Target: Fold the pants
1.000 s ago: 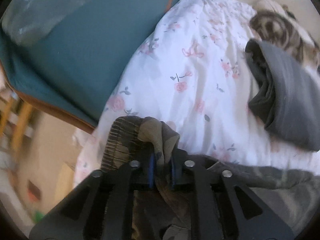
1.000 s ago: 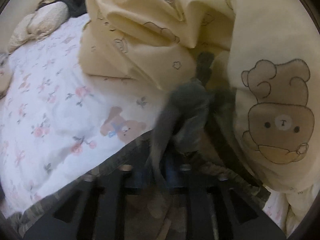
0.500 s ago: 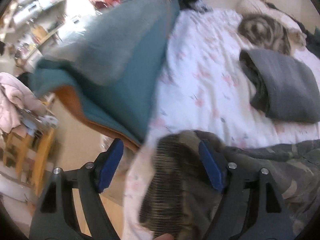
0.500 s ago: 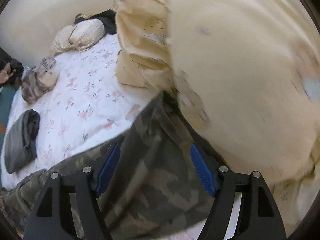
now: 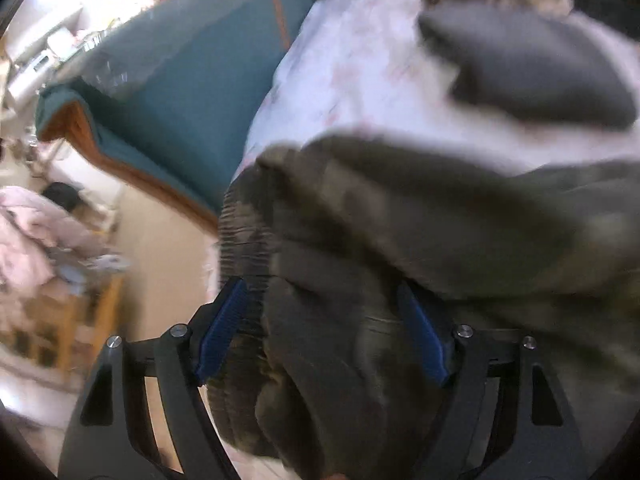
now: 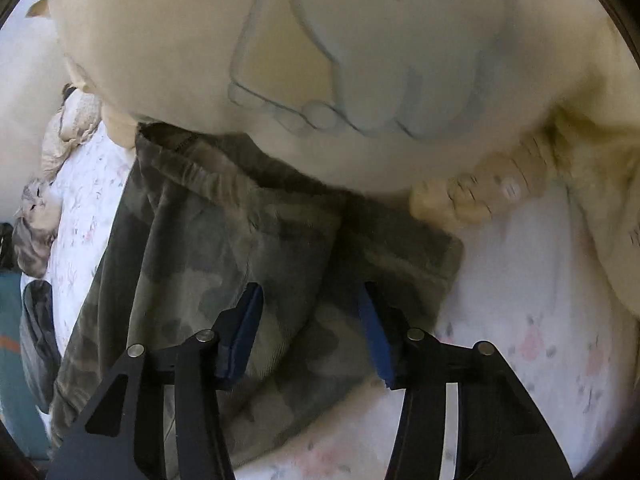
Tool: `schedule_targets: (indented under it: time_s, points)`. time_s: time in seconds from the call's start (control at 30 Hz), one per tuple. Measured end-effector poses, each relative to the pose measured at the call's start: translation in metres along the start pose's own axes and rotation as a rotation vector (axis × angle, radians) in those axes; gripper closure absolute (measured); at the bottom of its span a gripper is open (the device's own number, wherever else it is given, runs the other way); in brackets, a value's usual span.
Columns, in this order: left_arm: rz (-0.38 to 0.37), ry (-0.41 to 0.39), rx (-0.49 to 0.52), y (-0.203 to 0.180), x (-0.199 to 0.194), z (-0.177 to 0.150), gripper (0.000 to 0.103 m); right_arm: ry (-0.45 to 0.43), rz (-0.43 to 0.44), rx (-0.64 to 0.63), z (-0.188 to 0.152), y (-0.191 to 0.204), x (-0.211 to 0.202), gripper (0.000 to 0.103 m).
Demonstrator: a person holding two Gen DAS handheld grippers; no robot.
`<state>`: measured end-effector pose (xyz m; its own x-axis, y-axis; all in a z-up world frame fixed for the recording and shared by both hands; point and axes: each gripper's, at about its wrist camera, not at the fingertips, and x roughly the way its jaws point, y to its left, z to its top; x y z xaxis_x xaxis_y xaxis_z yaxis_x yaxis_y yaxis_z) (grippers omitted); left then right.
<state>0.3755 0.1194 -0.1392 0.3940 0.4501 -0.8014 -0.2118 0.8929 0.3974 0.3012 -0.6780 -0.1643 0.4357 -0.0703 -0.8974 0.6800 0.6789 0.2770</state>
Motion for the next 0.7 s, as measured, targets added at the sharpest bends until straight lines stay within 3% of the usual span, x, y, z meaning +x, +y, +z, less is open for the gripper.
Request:
schedule_targets:
  time_s: [0.07,0.13,0.17,0.2,0.27,0.37,0.43,0.5,0.6,0.67,0.7]
  points:
    - [0.026,0.036,0.004,0.002,0.018,0.0,0.028,-0.028,-0.024,-0.027,0.005,0.004,0.002,0.056]
    - [0.026,0.037,0.004,0.003,0.023,0.0,0.027,-0.024,-0.029,-0.051,0.009,0.009,0.003,0.087]
    - [0.034,0.03,0.007,0.003,0.022,0.0,0.027,-0.023,-0.038,-0.068,0.009,0.012,0.002,0.098]
    - [0.043,0.029,0.011,0.001,0.021,0.0,0.027,-0.04,-0.037,-0.09,0.009,0.016,-0.003,0.102]
    - [0.047,0.038,0.007,-0.001,0.021,0.001,0.028,-0.101,-0.04,-0.105,0.006,0.018,-0.023,0.103]
    - [0.034,0.054,-0.008,0.001,0.025,0.003,0.028,-0.159,-0.003,0.0,0.003,-0.005,-0.056,0.103]
    - [0.029,0.053,-0.012,0.003,0.027,0.004,0.028,-0.158,-0.012,0.071,-0.002,-0.025,-0.064,0.103]
    - [0.035,0.054,0.006,0.001,0.028,0.003,0.028,-0.105,-0.059,0.08,-0.005,-0.038,-0.057,0.103]
    - [0.029,0.058,0.009,0.004,0.023,0.001,0.028,-0.097,-0.102,0.097,-0.008,-0.051,-0.053,0.103]
    - [-0.013,0.042,-0.029,0.014,0.013,-0.001,0.028,-0.05,-0.119,0.043,-0.009,-0.043,-0.041,0.101]
    - [-0.056,0.031,-0.06,0.023,0.005,-0.003,0.028,-0.045,-0.124,0.022,-0.011,-0.042,-0.041,0.094]
